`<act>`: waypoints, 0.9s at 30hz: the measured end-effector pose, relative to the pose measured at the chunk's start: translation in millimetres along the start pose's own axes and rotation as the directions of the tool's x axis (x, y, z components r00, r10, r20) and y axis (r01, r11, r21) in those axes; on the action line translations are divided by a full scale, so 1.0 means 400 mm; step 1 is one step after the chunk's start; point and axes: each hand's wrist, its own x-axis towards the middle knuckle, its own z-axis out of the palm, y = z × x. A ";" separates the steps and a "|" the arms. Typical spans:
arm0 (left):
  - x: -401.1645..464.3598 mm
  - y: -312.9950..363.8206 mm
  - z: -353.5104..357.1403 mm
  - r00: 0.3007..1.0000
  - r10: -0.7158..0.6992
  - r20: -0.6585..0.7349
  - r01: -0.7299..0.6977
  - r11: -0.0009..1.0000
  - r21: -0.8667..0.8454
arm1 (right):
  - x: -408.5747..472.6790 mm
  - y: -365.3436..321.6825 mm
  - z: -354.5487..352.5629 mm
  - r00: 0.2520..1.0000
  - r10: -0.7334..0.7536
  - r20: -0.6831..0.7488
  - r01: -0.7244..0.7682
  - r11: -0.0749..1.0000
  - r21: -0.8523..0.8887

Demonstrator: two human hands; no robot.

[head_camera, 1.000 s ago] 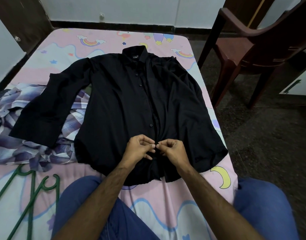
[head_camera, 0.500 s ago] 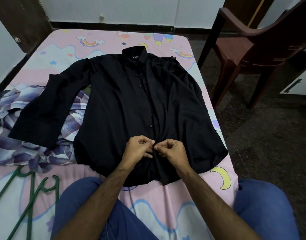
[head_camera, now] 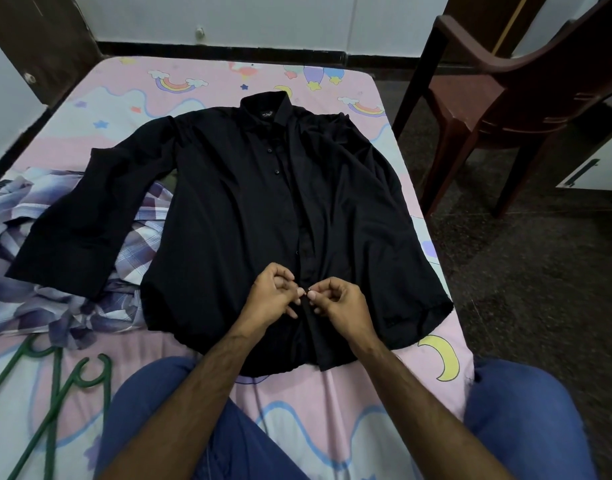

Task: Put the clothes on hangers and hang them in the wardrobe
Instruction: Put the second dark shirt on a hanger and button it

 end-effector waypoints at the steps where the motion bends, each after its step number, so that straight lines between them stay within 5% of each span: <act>1: 0.001 0.001 -0.001 1.000 -0.001 0.004 0.001 1.000 -0.008 | 0.000 0.000 0.000 1.000 -0.003 0.002 0.003 1.000 -0.004; 5: -0.005 0.003 0.003 0.999 0.035 -0.020 -0.032 0.989 0.144 | 0.002 -0.005 0.001 1.000 0.015 0.010 -0.014 0.997 -0.076; 9: -0.010 -0.008 -0.008 0.968 0.249 0.022 -0.223 0.822 0.524 | 0.053 -0.071 -0.057 0.951 0.145 0.273 -0.136 0.989 -0.051; 13: 0.050 0.018 -0.035 0.903 0.430 -0.019 -0.348 0.756 0.555 | 0.143 -0.148 -0.091 0.997 -0.067 0.027 0.071 0.975 -0.210; 16: 0.112 0.061 -0.039 0.847 0.531 0.014 -0.421 0.655 0.628 | 0.183 -0.174 -0.041 0.986 -0.131 0.105 0.161 0.916 -0.367; 20: 0.134 0.031 -0.023 0.852 0.519 0.068 -0.429 0.618 0.659 | 0.200 -0.131 0.019 0.989 -0.063 0.130 0.132 0.765 -0.630; 27: 0.177 0.020 -0.049 0.908 0.396 0.136 -0.395 0.704 0.590 | 0.194 -0.095 0.011 0.988 -0.154 -0.023 0.114 0.813 -0.572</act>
